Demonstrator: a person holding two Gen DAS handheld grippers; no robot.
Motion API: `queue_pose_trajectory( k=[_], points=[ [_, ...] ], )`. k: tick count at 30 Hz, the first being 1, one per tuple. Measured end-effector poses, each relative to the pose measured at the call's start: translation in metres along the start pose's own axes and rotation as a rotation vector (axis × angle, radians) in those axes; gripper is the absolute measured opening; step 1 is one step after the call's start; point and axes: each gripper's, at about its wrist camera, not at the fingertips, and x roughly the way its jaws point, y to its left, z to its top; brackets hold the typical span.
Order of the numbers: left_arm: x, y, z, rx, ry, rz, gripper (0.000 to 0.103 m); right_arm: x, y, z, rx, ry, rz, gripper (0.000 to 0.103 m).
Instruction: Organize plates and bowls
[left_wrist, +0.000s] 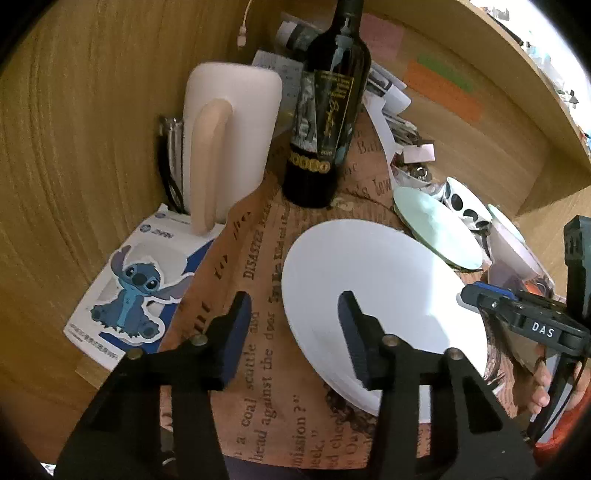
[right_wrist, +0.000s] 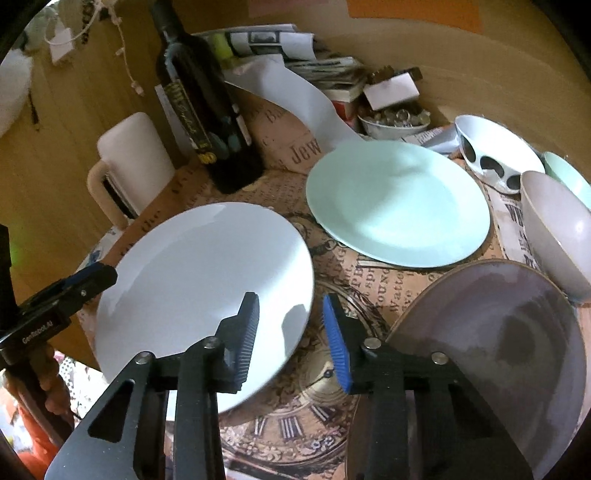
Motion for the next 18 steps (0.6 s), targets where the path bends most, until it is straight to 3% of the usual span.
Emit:
queue_pose_trajectory(
  k=[3, 11, 18],
  points=[
    [0.005, 0.000, -0.001, 0.006, 0.014, -0.012, 0.037, 0.004, -0.002, 0.000, 0.011, 0.016, -0.010, 0.027],
    [0.016, -0.001, -0.003, 0.016, 0.039, -0.027, 0.020, 0.016, 0.001, 0.004, 0.016, 0.063, -0.014, 0.026],
    [0.015, -0.004, -0.005, 0.029, 0.027, -0.016, 0.020, 0.021, 0.004, 0.006, 0.031, 0.069, 0.007, 0.026]
  ],
)
